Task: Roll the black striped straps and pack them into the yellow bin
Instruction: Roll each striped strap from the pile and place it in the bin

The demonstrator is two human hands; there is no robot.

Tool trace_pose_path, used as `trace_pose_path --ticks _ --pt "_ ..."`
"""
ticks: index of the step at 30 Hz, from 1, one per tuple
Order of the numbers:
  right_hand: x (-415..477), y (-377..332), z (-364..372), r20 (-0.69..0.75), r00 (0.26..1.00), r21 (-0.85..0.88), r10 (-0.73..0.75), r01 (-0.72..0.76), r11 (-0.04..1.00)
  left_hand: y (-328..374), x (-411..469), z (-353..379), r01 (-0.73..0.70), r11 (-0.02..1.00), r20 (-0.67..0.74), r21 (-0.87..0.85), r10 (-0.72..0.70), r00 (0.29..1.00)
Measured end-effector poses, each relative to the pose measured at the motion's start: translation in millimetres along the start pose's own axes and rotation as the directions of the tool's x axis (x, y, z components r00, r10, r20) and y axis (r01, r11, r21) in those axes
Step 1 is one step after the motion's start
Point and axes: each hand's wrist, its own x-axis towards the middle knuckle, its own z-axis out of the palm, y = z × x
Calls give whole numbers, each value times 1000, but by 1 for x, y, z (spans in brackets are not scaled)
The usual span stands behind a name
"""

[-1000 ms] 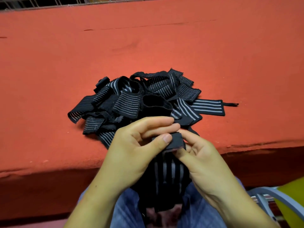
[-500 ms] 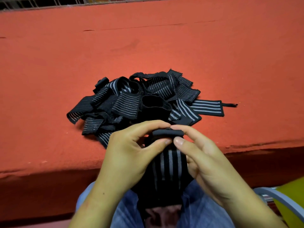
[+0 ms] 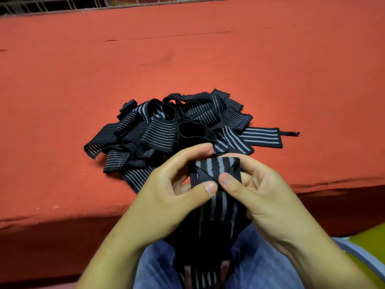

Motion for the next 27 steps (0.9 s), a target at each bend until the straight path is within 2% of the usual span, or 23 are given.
trace_pose_path --ticks 4,10,14,17,19,21,24,27 --pt "0 1 2 -21 999 62 27 -26 998 -3 2 1 57 998 -85 -1 -56 995" --pt "-1 3 5 16 990 92 141 -142 986 -2 2 7 -3 999 -194 -36 -4 981" --pt "1 -1 8 -42 985 48 165 -163 985 -3 -1 8 -91 978 -195 188 128 972" --pt "2 -2 10 -42 978 -6 204 -204 979 -10 -4 10 -146 948 -185 281 203 961" --pt "2 -1 12 -34 978 28 206 -205 978 -11 -4 11 -177 936 -207 303 246 947" --pt "2 -3 13 -31 977 105 209 -204 973 -11 -3 10 -186 939 -214 289 253 944" --pt "0 -3 15 -20 981 165 191 -185 969 -12 -1 9 -155 962 -151 226 192 970" --pt "2 2 13 -40 983 220 182 -169 961 -14 -2 6 -55 998 -44 34 56 997"
